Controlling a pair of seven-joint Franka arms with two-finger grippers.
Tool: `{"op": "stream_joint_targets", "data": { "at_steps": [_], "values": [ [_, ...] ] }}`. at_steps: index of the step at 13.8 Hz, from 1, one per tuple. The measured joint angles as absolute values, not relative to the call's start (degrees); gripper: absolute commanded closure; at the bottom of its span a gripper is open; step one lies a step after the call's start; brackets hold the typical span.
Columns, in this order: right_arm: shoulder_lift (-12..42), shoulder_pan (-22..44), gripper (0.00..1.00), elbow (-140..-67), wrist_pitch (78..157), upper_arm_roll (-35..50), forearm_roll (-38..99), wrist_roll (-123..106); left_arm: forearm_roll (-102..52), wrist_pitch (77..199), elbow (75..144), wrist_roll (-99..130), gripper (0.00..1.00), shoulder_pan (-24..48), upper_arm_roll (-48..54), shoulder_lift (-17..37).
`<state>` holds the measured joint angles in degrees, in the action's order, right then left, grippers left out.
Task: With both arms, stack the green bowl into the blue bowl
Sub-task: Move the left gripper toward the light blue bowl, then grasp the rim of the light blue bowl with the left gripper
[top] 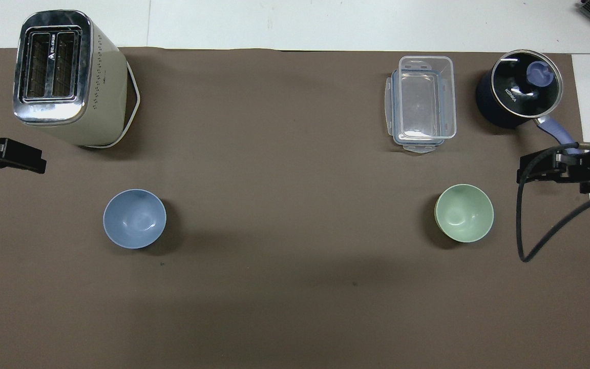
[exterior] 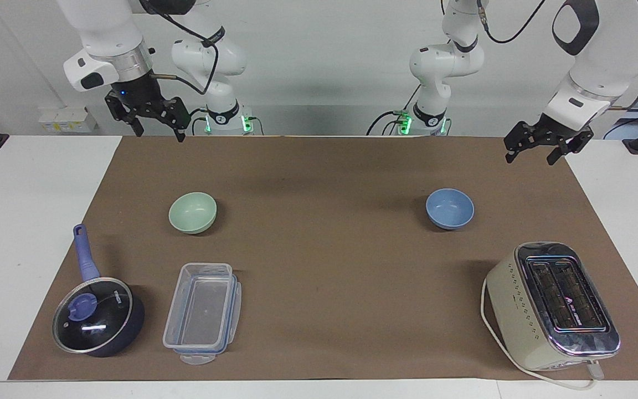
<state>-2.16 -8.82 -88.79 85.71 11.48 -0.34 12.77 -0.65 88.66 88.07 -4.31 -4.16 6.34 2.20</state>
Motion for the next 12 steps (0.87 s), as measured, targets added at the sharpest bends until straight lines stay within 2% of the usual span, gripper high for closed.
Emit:
{"op": "stream_joint_targets", "data": {
  "at_steps": [6,8,12],
  "values": [
    [-2.2,-8.8,0.0,-88.8,85.7,11.5,-0.3,12.8,-0.7,89.3,90.1,-4.3,0.0,-4.1,6.6,2.1],
    [-2.2,-8.8,0.0,-88.8,85.7,11.5,-0.3,12.8,-0.7,93.1,94.0,-4.3,0.0,-4.1,6.6,1.5],
    [-2.2,-8.8,0.0,-88.8,85.7,11.5,-0.3,12.8,-0.7,103.8,106.2,-4.3,0.0,-4.1,6.6,-1.0]
  ]
}}
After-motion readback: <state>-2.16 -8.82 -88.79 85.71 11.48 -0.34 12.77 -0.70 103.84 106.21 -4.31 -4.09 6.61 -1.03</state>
